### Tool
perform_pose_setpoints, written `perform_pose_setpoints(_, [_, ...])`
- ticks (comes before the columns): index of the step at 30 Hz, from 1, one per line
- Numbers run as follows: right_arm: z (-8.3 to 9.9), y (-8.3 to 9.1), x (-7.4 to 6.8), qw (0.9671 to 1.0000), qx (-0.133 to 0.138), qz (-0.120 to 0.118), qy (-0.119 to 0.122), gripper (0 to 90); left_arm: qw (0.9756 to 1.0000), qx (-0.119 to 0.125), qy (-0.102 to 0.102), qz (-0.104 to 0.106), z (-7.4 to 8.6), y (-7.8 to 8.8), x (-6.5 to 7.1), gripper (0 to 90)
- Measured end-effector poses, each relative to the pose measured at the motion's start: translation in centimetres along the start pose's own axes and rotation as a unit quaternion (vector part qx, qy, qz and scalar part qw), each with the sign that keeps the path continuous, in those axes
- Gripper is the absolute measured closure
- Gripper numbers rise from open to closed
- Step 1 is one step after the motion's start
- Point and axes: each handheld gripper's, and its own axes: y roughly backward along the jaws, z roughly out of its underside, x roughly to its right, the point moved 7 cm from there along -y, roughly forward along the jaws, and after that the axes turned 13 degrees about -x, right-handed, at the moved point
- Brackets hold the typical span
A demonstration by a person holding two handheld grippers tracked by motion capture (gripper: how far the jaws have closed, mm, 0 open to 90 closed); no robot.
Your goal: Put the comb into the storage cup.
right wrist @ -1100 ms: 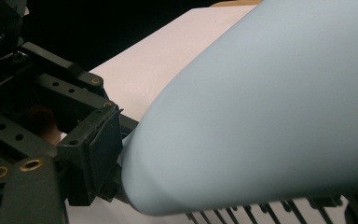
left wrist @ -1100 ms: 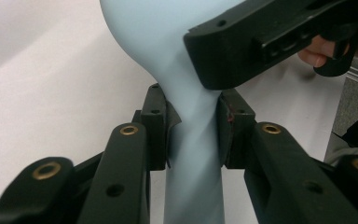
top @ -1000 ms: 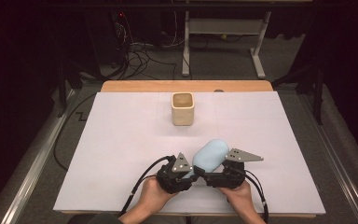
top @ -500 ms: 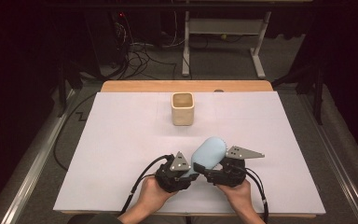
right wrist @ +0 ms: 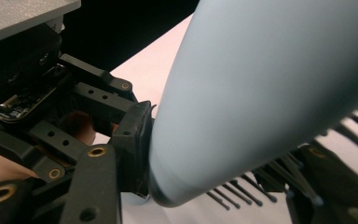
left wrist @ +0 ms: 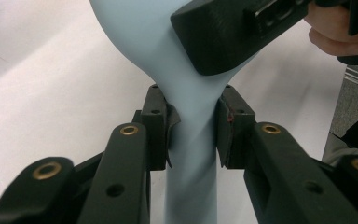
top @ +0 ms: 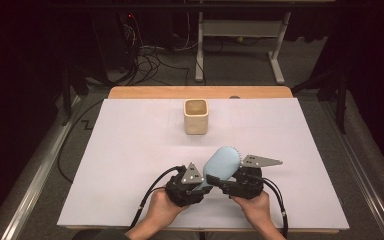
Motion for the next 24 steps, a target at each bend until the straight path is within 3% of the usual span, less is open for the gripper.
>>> perform_pose_setpoints(7, [-0.2,0.2,-0.5,0.9997,-0.003,-0.023,0.003,54.1,0.9999,0.010,-0.003,0.008,0.1,0.4,0.1,69.0])
perform_pose_setpoints(13, [-0.7,0.3,-1.2,0.9995,-0.009,-0.028,0.014,55.7,0.9998,0.017,-0.002,0.013,0.3,0.9,0.1,68.0])
perform_pose_setpoints(19, [-1.1,0.3,-1.5,0.9993,-0.014,-0.029,0.020,55.7,0.9995,0.032,0.004,0.004,0.6,1.3,-0.4,54.9])
perform_pose_setpoints(24, [-1.3,0.6,-1.1,0.9995,-0.015,-0.023,0.017,55.6,0.9987,0.049,0.013,0.007,0.9,1.9,-1.0,45.0])
